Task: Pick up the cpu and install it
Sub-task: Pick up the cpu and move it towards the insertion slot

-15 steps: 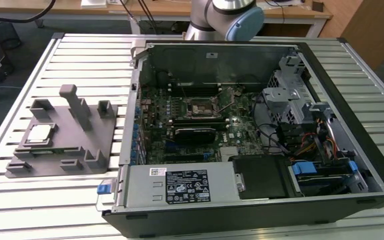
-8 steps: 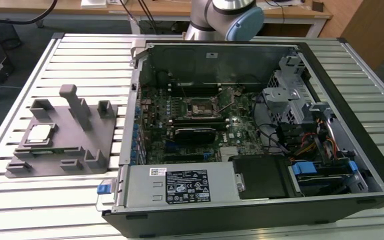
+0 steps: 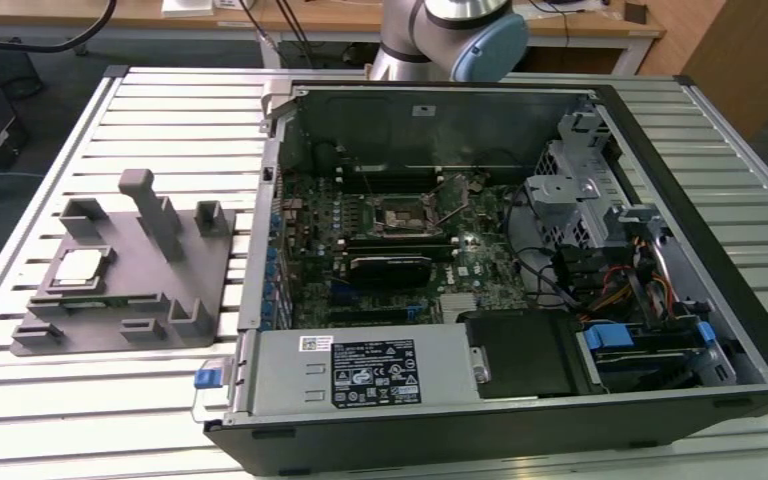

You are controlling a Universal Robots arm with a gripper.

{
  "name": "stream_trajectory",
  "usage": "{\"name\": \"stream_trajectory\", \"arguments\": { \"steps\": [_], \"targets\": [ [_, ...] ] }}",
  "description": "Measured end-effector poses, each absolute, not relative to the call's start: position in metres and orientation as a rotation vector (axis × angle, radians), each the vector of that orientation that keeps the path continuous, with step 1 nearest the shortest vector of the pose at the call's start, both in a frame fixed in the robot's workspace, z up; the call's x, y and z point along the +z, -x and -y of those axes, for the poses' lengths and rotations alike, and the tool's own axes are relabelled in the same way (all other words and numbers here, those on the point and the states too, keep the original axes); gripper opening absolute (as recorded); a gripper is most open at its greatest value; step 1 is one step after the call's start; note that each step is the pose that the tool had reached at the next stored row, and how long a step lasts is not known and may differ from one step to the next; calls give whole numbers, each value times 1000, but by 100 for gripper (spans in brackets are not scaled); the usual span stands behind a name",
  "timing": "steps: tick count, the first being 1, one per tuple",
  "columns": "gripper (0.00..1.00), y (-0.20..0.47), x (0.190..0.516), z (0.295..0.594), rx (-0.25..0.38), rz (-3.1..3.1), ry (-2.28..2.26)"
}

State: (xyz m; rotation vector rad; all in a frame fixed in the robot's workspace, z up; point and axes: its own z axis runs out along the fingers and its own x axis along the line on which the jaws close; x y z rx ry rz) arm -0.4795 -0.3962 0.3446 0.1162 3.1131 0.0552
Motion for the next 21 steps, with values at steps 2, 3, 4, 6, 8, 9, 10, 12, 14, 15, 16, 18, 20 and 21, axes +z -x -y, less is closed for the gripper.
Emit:
{"name": "stream_trajectory", "arguments": {
  "steps": [2, 3, 4, 6, 8, 9, 10, 12, 14, 15, 16, 18, 20, 21],
  "targets": [
    [64, 480, 344, 396, 55, -3113, -116],
    [64, 480, 343, 396, 55, -3113, -116],
    [64, 480, 343, 396, 55, -3113, -116],
    [64, 480, 342, 396, 55, -3113, -116],
    [64, 480, 342, 396, 55, -3113, -116],
    [64, 480, 342, 396, 55, -3113, -116],
    [64, 480, 341, 396, 55, -3113, -116],
    [64, 480, 341, 396, 55, -3113, -116],
    [64, 480, 340, 396, 55, -3113, -116],
    [64, 479, 340, 396, 55, -3113, -116],
    [64, 480, 340, 396, 55, -3113, -116],
    [64, 480, 339, 396, 55, -3113, -116],
    [64, 480, 339, 396, 55, -3113, -116],
    [64, 480, 339, 396, 55, -3113, -116]
  ]
}}
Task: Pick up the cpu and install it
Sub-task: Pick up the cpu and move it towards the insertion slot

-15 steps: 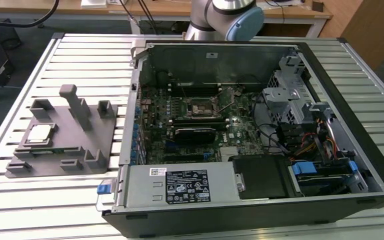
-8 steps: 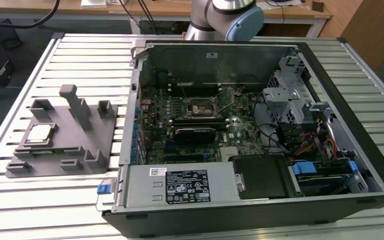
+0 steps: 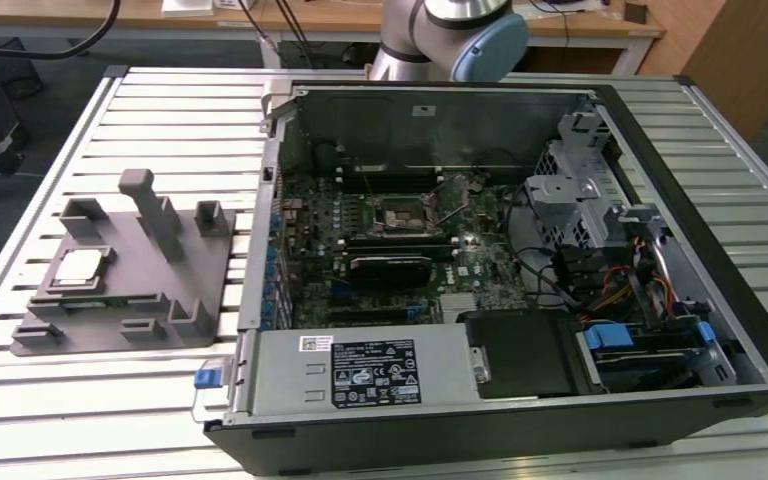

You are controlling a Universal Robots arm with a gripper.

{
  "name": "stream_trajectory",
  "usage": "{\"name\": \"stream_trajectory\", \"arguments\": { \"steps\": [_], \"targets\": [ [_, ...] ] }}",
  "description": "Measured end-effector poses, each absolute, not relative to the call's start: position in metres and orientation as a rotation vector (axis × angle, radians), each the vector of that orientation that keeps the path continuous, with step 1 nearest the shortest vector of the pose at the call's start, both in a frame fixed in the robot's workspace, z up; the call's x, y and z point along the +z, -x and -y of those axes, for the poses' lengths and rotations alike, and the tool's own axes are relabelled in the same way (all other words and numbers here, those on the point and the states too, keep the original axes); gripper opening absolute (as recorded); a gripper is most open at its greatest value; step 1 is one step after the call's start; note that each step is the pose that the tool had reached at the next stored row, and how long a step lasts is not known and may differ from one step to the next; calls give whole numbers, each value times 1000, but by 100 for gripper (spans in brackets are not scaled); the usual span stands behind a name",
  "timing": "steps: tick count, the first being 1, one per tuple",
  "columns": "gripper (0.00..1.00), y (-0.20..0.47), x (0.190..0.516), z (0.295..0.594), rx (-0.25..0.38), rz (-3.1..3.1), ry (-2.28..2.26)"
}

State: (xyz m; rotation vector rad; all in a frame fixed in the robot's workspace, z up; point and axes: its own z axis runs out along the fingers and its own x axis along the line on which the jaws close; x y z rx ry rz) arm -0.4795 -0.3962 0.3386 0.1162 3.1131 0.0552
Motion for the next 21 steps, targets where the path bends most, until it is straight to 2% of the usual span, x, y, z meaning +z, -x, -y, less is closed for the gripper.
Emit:
{"name": "stream_trajectory", "arguments": {
  "steps": [21],
  "targets": [
    [64, 480, 334, 396, 55, -3113, -116]
  ]
}}
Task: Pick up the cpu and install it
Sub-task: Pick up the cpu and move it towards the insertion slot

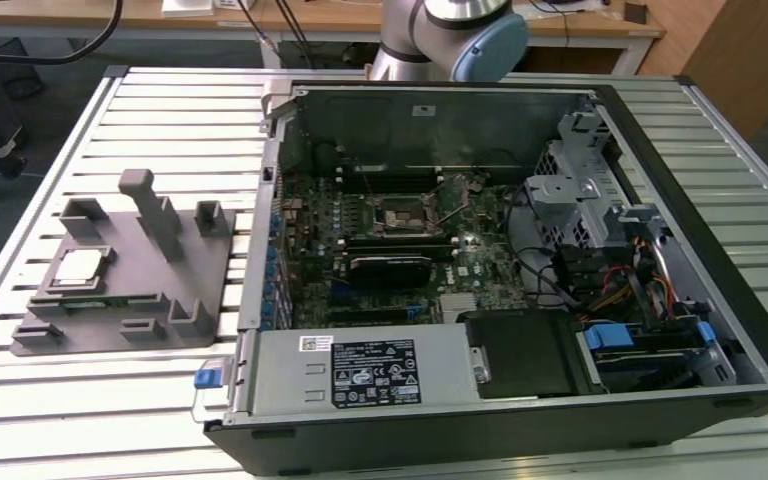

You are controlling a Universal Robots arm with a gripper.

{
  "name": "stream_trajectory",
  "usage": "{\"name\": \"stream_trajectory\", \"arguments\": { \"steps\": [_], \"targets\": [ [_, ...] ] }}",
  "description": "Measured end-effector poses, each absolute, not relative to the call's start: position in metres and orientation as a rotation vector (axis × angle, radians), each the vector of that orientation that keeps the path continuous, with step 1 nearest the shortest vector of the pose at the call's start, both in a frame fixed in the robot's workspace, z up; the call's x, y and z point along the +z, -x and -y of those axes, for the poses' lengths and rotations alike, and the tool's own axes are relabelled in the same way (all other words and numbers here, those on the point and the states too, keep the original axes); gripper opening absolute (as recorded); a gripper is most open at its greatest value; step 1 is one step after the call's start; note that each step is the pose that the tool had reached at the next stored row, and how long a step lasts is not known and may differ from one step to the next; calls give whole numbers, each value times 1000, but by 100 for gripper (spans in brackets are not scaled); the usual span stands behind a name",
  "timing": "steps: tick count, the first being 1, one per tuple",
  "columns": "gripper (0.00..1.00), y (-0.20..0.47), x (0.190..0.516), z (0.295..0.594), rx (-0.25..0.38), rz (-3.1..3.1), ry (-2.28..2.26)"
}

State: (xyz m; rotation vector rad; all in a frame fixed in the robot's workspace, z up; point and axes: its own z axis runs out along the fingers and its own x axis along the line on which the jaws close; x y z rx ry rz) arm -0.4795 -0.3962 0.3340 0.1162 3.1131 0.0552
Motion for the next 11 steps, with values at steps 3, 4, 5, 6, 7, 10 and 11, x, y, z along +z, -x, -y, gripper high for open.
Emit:
{"name": "stream_trajectory", "arguments": {
  "steps": [3, 4, 5, 6, 7, 10, 11],
  "targets": [
    [64, 480, 333, 396, 55, -3113, -116],
    [64, 479, 333, 396, 55, -3113, -116],
    [64, 480, 333, 396, 55, -3113, -116],
    [64, 480, 332, 396, 55, -3113, -116],
    [64, 480, 332, 396, 55, -3113, -116],
    [64, 480, 331, 396, 55, -3113, -116],
    [64, 479, 331, 396, 55, -3113, -116]
  ]
}}
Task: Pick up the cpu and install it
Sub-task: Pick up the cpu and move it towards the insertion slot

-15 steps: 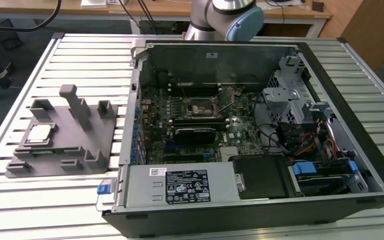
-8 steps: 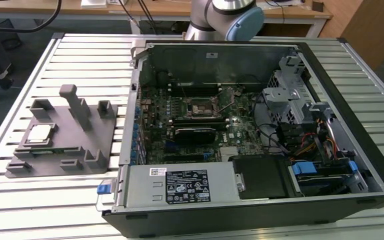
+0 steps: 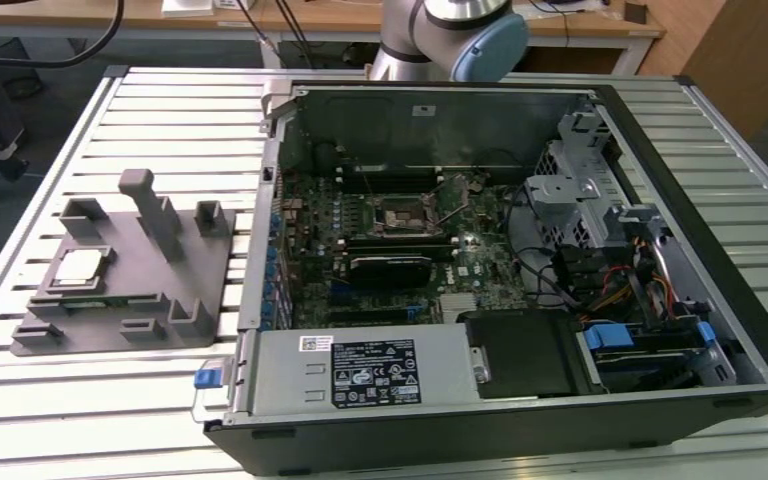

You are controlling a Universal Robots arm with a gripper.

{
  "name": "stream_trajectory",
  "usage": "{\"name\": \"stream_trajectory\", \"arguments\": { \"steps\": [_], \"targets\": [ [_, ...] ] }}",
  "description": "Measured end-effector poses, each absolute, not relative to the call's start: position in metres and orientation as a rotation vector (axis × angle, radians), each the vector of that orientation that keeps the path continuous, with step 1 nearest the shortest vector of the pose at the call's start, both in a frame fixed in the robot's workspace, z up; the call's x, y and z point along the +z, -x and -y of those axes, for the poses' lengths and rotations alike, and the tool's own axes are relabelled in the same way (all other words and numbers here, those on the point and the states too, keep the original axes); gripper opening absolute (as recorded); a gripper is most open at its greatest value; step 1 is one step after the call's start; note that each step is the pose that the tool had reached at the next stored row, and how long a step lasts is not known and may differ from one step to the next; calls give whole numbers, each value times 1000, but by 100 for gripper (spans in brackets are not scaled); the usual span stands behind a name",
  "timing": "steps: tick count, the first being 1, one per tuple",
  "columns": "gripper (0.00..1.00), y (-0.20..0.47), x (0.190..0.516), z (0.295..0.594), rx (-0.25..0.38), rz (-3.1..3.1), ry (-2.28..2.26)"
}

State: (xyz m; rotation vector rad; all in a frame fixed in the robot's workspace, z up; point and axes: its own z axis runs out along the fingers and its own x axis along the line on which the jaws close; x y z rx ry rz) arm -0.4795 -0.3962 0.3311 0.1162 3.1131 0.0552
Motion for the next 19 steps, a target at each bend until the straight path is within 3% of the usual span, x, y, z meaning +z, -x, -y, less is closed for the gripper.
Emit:
{"name": "stream_trajectory", "arguments": {
  "steps": [19],
  "targets": [
    [64, 480, 325, 396, 55, -3113, -116]
  ]
}}
